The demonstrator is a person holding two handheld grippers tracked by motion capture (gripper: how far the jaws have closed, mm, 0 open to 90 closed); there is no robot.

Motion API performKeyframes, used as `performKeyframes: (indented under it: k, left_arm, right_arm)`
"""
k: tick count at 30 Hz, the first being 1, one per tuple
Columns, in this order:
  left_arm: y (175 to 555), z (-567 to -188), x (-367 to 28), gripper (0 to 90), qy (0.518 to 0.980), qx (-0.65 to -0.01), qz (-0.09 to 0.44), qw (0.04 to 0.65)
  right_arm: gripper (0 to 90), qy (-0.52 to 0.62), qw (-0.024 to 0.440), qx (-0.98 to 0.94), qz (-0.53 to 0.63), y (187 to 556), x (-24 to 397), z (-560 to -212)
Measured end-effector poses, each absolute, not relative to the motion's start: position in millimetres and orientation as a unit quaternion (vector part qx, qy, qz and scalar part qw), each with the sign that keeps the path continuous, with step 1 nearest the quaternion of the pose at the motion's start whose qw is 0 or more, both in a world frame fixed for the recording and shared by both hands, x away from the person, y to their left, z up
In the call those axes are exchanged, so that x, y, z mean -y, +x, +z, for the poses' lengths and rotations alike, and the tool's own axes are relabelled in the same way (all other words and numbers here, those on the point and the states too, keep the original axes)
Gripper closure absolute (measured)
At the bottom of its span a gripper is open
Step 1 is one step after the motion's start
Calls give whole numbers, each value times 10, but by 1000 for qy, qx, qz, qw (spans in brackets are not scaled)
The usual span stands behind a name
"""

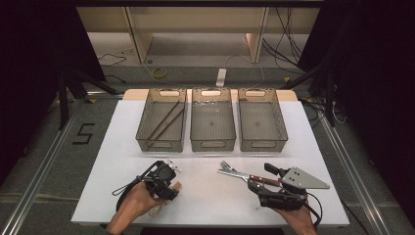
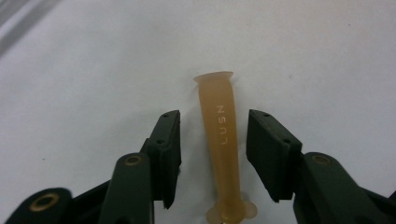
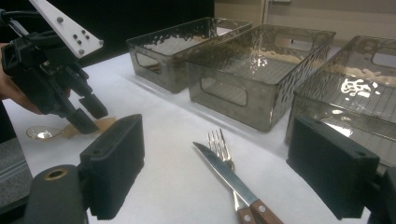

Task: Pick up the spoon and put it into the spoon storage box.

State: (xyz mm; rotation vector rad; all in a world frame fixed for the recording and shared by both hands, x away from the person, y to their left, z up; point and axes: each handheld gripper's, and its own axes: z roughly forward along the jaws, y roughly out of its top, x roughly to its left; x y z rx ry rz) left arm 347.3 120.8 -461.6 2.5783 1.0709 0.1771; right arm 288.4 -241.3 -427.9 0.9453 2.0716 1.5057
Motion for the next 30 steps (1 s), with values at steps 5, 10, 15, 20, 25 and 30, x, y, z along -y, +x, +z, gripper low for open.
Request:
performKeyframes:
  k: [5,10,15,20,25,30]
  left_arm:
    - [3476,-4644,-1200,655,913,-368,60,165]
    - [3470,-4645,-1188,725,916,-360,56,167]
    - [3485,-4642,-1201,738,916,-361,48,168]
    - [3496,-4641,-1220,741,914,-365,40,173]
    - [3494,-4630,-1227,742,913,-365,35,180]
    - [3483,-4588,-1228,743,910,-363,43,193]
  right_arm:
    - [192,337,205,-743,540,2880,2403,-4278]
    - [192,337,205,-744,539,2882,2404,-4280]
    - [192,337,205,-745,538,2885,2407,-4281]
    - [192,337,204,-744,539,2882,2404,-4281]
    - [192,338,203,-744,539,2888,2405,-4283]
    - [192,339,200,-745,539,2899,2406,-4289]
